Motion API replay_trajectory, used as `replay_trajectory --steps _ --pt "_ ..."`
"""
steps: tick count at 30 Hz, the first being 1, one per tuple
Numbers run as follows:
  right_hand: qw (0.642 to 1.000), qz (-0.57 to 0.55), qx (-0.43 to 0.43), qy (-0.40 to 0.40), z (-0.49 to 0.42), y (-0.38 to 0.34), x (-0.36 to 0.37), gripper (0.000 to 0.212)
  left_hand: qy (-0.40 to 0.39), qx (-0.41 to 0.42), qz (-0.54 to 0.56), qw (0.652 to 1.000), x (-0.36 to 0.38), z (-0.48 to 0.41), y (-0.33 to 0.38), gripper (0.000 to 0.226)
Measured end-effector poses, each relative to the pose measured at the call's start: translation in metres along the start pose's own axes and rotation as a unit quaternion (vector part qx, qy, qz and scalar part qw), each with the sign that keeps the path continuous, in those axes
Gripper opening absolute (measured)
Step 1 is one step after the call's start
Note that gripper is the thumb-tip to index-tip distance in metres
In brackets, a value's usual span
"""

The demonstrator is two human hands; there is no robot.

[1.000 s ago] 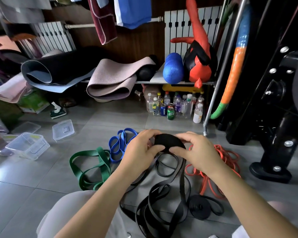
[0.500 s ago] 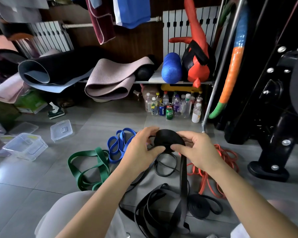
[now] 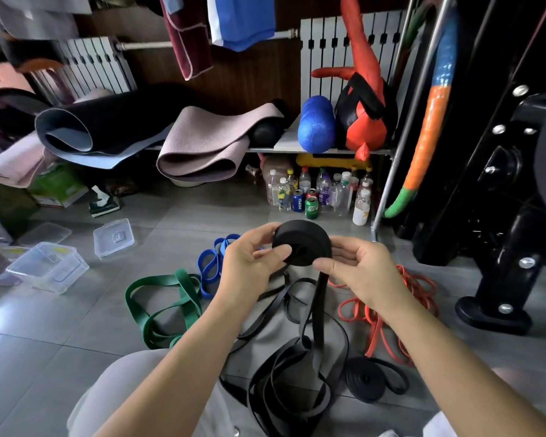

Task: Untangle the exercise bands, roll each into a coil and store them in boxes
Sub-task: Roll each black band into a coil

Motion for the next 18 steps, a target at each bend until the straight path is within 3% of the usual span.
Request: replay_trajectory --steps 2,4,5,7,9,12,14,18 --pt "1.000 -0.030 0.000 0.006 0.000 0.000 0.000 0.032 -0.003 -0.045 0.054 0.998 0.006 0.004 -0.007 0.034" --pt "1.000 -0.006 -0.011 0.008 0.001 -0.001 -0.002 0.035 -0.027 -0.073 0.014 0.997 0.009 0.006 -0.011 0.031" --pt "1.000 0.020 -0.015 0.006 0.002 -0.003 -0.002 0.037 -0.049 -0.054 -0.081 0.994 0.008 0.004 -0.010 0.028" --pt "0.994 0.104 -0.017 -0.003 0.003 -0.004 0.000 0.032 -0.097 0.029 -0.297 0.949 0.008 0.003 -0.004 0.042" --pt "0.980 0.199 -0.017 -0.010 0.004 -0.002 0.005 0.029 -0.139 0.117 -0.372 0.910 0.016 0.007 0.003 0.054" --pt "0.976 0.216 -0.022 -0.009 0.006 -0.001 0.010 0.032 -0.162 0.132 -0.379 0.901 0.020 0.008 0.003 0.039" --pt "0.984 0.175 -0.028 -0.006 0.006 -0.004 0.007 0.034 -0.131 0.101 -0.337 0.927 0.013 0.004 0.001 0.032" --pt "0.995 0.100 -0.013 -0.007 0.001 -0.004 -0.002 0.038 -0.058 0.022 -0.116 0.991 0.006 -0.001 0.001 0.039"
Point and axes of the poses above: each hand's wrist, its own z-axis away from the middle knuckle, its own x-axis out of the palm, y = z × x, the point moved 6 cm from there along -z, towards the middle knuckle, and after that the axes turned 9 degrees about x, right-handed, at the moved point
